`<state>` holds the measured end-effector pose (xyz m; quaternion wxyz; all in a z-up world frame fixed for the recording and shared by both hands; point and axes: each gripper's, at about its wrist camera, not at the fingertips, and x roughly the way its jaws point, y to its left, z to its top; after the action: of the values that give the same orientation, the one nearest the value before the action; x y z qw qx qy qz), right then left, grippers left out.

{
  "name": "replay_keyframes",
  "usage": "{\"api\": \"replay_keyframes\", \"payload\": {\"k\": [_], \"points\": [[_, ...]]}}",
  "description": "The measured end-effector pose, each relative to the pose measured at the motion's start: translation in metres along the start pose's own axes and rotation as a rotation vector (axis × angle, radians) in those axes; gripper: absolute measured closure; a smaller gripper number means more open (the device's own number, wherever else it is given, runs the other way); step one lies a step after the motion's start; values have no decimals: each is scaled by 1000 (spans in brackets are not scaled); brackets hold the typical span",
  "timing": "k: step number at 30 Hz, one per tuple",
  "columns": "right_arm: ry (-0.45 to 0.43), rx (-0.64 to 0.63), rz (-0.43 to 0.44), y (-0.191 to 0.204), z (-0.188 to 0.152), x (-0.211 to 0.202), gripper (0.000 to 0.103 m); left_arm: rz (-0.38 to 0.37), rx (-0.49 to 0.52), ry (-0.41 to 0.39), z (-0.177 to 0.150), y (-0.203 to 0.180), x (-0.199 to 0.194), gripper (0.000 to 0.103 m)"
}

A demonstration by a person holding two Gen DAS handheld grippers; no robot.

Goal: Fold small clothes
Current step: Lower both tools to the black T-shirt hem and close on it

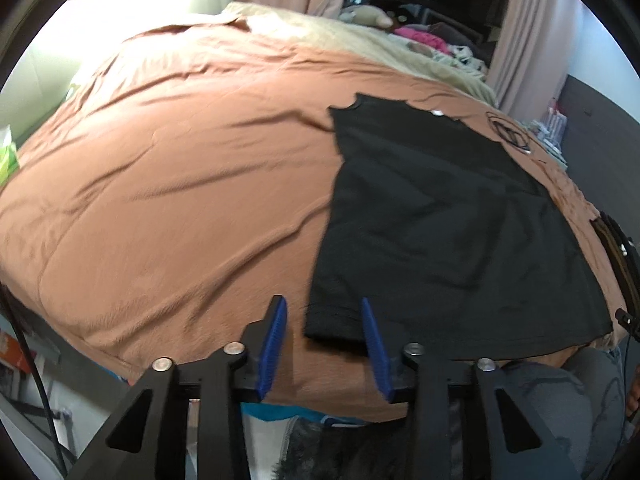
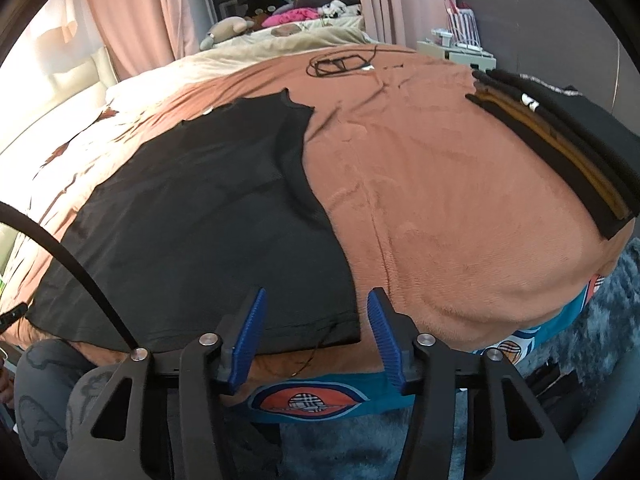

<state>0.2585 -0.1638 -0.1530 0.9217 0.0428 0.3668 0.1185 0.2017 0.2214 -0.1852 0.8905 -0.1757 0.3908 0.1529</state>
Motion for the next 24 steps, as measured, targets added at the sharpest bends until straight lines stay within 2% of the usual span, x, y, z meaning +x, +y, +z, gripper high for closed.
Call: {"api": "replay_keyframes", "payload": {"k": [5,10,15,19,24], "points": [[33,23,14,1,4,13,66,-19,-19,24,-4,7,7,69],[47,49,19,-5,3,20,67,-28,-12,37,-1,2,14,72],[43,63,18,-7,4,19,67,-42,-27,33,-2,1,13,96],[47,98,31,-11,0,18,67,-24,-32,14,-3,2,4,97],[46,139,62,-19,-3,17,76,-21,-41,-13,-3,2,-8,98]]}}
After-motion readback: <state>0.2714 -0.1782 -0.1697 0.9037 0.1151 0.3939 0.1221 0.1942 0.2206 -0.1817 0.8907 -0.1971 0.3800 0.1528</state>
